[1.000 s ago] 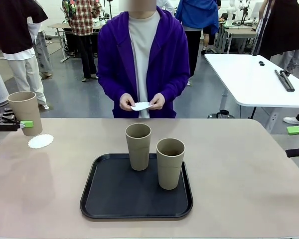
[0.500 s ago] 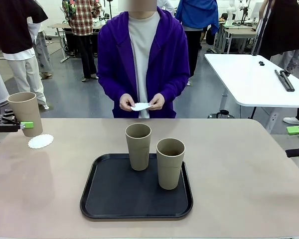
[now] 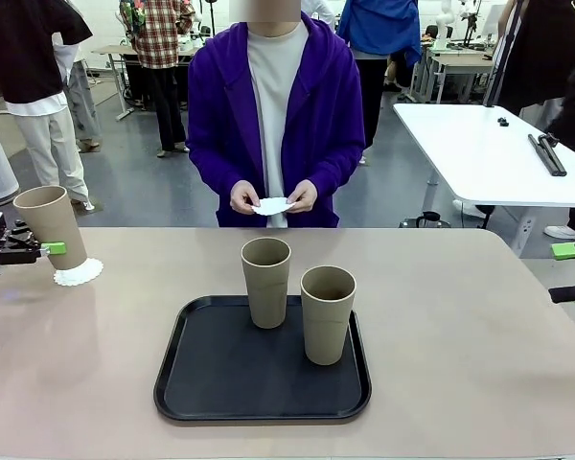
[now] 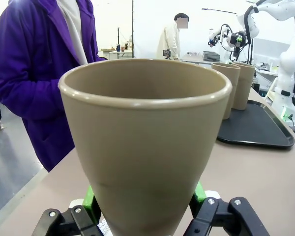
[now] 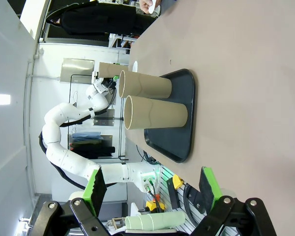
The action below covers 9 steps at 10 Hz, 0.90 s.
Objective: Place coasters on the table and set cups on them.
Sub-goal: Pick up one Reusable plastic cup and place it on a coaster set by the human.
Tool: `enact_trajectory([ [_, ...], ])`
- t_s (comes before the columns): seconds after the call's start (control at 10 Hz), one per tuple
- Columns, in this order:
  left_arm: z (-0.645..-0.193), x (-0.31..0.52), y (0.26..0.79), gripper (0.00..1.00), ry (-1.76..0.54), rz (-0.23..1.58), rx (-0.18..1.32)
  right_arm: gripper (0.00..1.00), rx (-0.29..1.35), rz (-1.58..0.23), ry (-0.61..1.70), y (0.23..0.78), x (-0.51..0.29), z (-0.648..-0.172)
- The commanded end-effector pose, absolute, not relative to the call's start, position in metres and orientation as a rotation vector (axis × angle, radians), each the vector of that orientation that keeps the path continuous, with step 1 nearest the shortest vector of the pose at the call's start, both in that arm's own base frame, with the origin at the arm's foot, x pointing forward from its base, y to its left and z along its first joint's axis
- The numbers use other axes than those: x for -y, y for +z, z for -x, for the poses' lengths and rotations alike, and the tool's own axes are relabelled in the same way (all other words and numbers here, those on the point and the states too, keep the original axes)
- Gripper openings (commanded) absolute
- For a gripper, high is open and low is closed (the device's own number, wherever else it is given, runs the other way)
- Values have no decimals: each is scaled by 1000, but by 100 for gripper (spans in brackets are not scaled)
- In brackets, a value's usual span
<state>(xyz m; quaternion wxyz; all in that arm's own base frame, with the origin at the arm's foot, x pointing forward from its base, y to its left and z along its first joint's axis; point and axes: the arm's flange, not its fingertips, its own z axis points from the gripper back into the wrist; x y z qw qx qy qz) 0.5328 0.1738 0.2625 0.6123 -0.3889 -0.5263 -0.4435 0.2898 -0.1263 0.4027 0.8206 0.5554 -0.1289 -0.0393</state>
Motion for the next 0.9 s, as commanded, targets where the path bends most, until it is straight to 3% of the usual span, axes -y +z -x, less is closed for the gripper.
enact_trajectory([
  [0.0,-541,-176,260,84,-1041,885,1248,100,283,-1190,-80,404,127,-290],
  [0.8,-559,-172,231,84,-1009,874,1188,100,283,-1190,-80,404,127,-290],
])
